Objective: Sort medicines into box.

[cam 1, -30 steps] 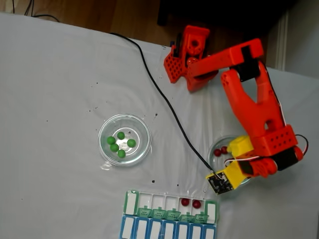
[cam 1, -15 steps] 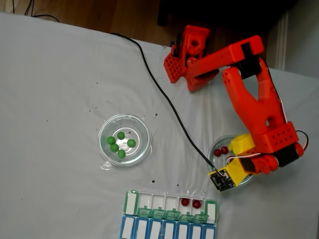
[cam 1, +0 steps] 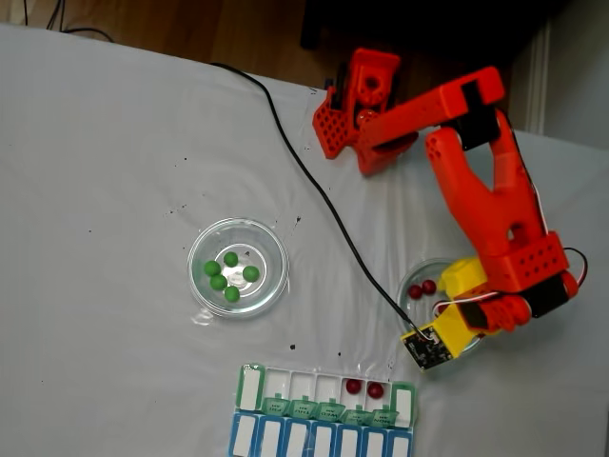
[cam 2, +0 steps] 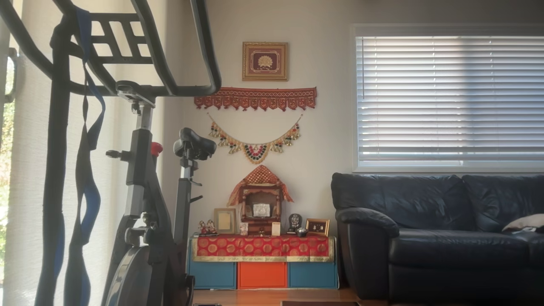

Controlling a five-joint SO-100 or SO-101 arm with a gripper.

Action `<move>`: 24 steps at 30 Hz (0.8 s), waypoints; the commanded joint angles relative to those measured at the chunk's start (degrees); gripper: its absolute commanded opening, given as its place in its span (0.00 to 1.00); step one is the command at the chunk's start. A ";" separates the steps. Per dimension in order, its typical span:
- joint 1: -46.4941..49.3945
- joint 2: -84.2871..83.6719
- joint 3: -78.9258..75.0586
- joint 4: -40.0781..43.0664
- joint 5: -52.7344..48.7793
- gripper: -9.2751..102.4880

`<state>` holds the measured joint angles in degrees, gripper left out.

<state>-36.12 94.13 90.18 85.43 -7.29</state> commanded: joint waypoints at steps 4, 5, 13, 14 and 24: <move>-0.97 6.24 0.00 -1.49 -0.62 0.31; -1.05 6.06 0.09 -1.58 -0.88 0.32; -1.05 5.80 0.35 -2.46 -1.41 0.32; -1.14 5.71 0.44 -2.64 -1.41 0.32; -1.32 5.01 1.14 -4.83 -1.05 0.30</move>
<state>-36.30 94.13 92.02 81.04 -8.26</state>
